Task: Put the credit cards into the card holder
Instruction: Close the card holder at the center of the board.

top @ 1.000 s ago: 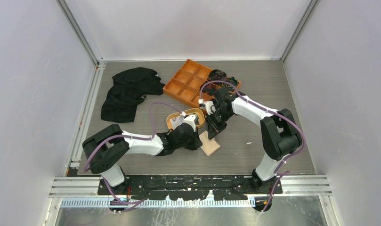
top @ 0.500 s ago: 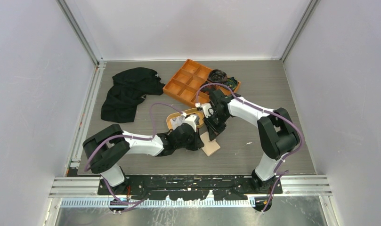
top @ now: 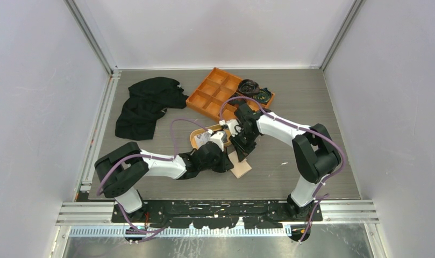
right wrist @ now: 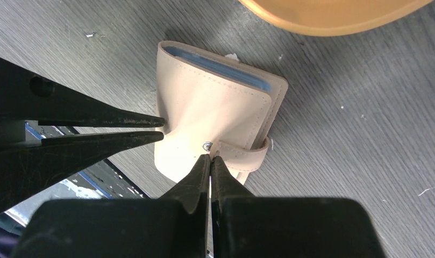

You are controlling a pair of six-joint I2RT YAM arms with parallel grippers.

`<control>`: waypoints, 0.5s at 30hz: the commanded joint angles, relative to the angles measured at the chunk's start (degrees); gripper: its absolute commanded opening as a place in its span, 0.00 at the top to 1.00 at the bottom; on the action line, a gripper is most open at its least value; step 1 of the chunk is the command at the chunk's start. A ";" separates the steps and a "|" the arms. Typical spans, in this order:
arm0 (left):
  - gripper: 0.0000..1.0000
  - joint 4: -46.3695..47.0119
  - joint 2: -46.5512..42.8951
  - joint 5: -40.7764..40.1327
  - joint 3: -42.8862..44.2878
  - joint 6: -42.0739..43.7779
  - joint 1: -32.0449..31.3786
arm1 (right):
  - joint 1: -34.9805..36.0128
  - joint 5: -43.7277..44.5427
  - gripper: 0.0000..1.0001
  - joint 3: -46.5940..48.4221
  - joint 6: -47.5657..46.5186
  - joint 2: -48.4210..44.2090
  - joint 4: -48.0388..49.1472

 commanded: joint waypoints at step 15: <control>0.75 7.98 -8.80 -1.34 -7.81 3.52 1.74 | 1.01 3.53 0.99 -0.32 0.66 -1.79 3.23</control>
